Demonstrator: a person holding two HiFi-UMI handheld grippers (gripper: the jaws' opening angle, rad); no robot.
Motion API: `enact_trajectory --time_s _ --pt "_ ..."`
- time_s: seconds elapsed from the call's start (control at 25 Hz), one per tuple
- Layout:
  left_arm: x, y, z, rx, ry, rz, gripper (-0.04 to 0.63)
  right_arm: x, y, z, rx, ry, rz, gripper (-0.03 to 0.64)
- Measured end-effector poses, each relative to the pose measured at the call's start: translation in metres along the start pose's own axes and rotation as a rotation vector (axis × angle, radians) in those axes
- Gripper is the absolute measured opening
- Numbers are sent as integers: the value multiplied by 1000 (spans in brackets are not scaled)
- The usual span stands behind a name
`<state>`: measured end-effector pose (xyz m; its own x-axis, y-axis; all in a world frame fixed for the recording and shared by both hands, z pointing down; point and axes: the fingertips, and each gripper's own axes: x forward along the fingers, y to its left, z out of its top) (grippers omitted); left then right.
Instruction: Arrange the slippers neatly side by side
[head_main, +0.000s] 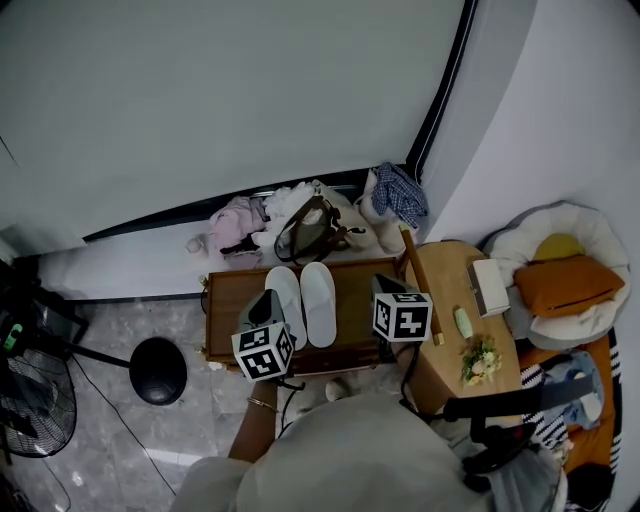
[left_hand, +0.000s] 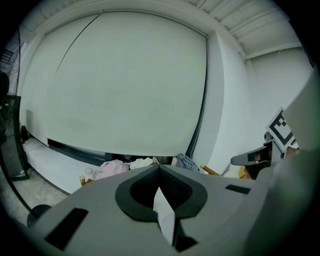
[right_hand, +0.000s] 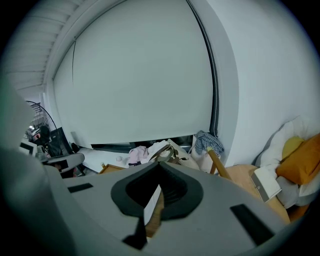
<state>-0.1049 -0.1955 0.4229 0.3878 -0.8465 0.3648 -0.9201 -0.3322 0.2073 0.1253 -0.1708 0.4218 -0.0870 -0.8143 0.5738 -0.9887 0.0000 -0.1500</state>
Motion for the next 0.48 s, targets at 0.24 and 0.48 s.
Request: enact_trajectory --time_s 0.24,0.48 --pt "2 0 1 7 2 -7 17 1 1 0 -2 4 0 34" --pt "3 0 4 -15 -6 -10 17 4 -2 2 -7 5 -2 34"
